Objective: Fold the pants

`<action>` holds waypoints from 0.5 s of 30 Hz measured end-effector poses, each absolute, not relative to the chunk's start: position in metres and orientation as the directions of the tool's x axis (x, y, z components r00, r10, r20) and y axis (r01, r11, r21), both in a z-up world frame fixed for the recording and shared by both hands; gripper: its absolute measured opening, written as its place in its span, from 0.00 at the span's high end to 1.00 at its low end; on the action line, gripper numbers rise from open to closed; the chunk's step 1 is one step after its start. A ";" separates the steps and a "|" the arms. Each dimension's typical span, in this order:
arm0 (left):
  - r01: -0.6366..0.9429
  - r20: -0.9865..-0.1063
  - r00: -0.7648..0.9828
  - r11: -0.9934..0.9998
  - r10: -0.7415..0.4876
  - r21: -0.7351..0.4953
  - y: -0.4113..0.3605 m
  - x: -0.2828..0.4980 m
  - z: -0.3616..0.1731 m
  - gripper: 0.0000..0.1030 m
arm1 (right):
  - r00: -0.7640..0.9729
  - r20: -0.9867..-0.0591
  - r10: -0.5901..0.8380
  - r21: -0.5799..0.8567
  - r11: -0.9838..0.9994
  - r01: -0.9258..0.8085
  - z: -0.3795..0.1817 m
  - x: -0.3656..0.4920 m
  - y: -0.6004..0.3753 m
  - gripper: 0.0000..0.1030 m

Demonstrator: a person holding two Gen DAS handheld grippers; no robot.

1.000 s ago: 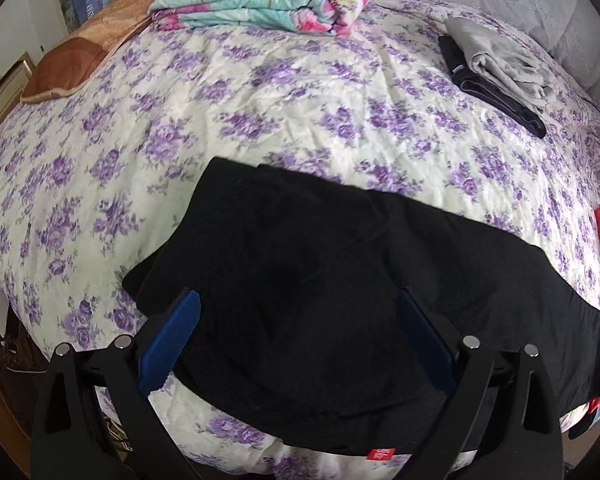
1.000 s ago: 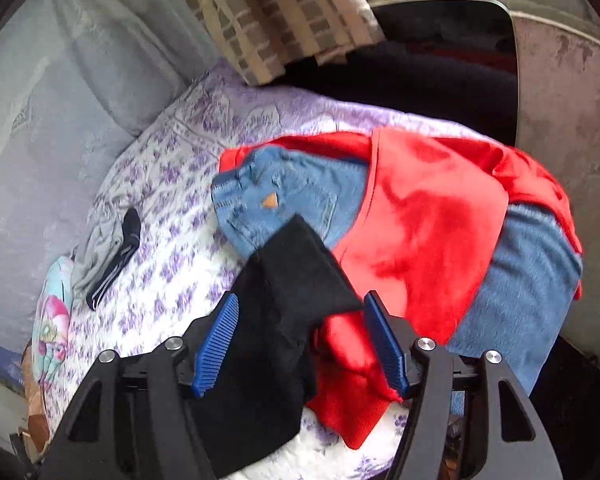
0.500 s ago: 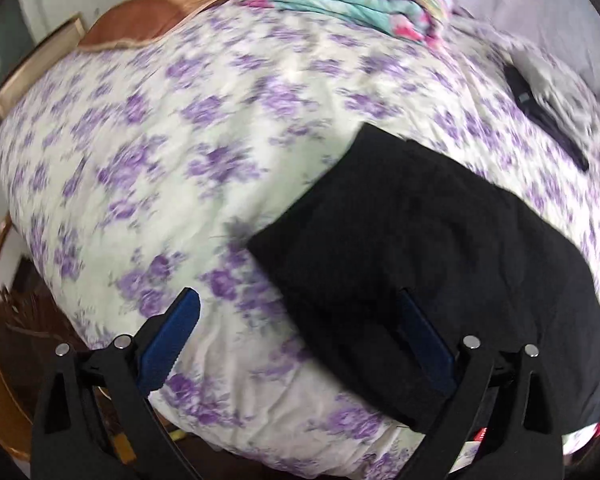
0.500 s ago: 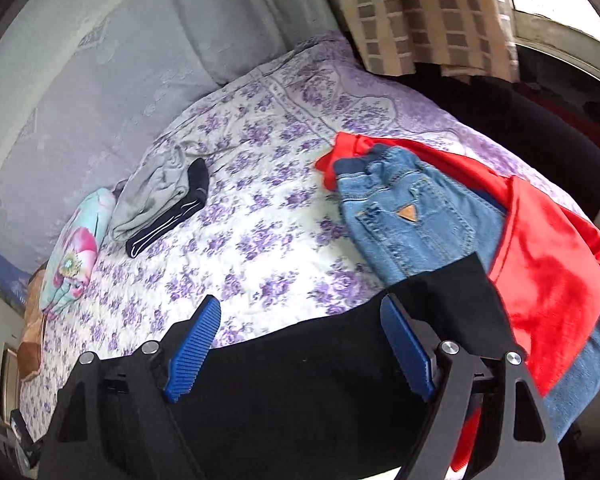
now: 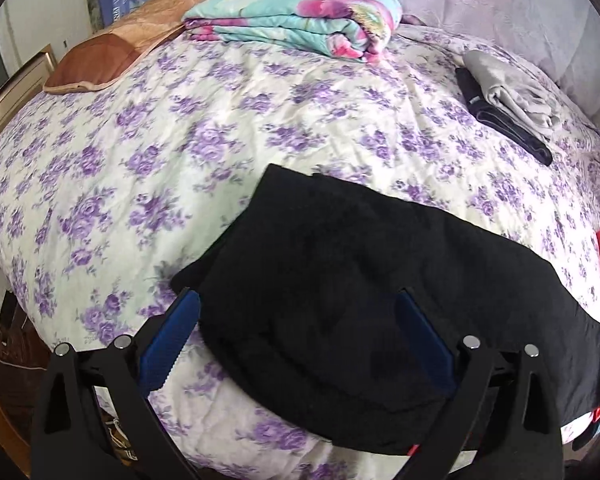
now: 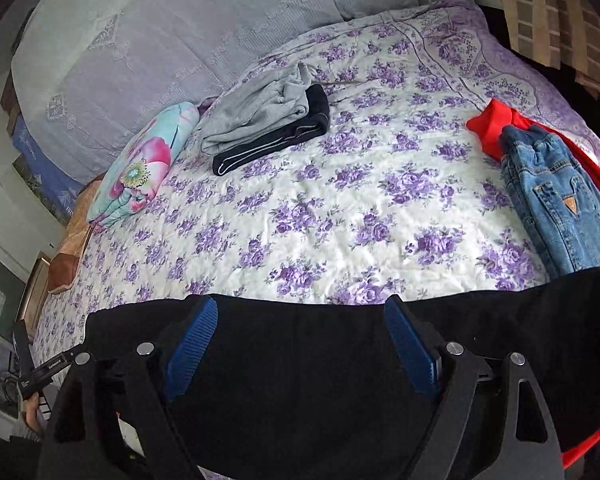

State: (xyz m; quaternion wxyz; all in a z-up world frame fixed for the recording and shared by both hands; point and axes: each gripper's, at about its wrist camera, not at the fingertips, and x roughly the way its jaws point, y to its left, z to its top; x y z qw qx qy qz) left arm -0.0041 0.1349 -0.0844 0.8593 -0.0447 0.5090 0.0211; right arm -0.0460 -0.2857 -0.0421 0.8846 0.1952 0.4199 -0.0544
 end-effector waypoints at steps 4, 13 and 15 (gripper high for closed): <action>-0.042 -0.878 0.478 0.999 -0.010 -0.035 0.117 0.000 -0.088 0.07 | 0.635 -0.770 0.067 0.318 0.902 0.291 -0.044 -0.054 -0.296 0.17; -0.010 -0.904 0.414 0.993 0.109 0.116 0.111 0.009 -0.129 0.05 | 0.630 -0.777 0.006 0.332 0.853 0.402 -0.047 -0.086 -0.329 0.17; -0.024 -0.892 0.447 0.997 0.071 0.067 0.118 0.004 -0.114 0.05 | 0.630 -0.777 -0.011 0.331 0.844 0.422 -0.046 -0.095 -0.335 0.17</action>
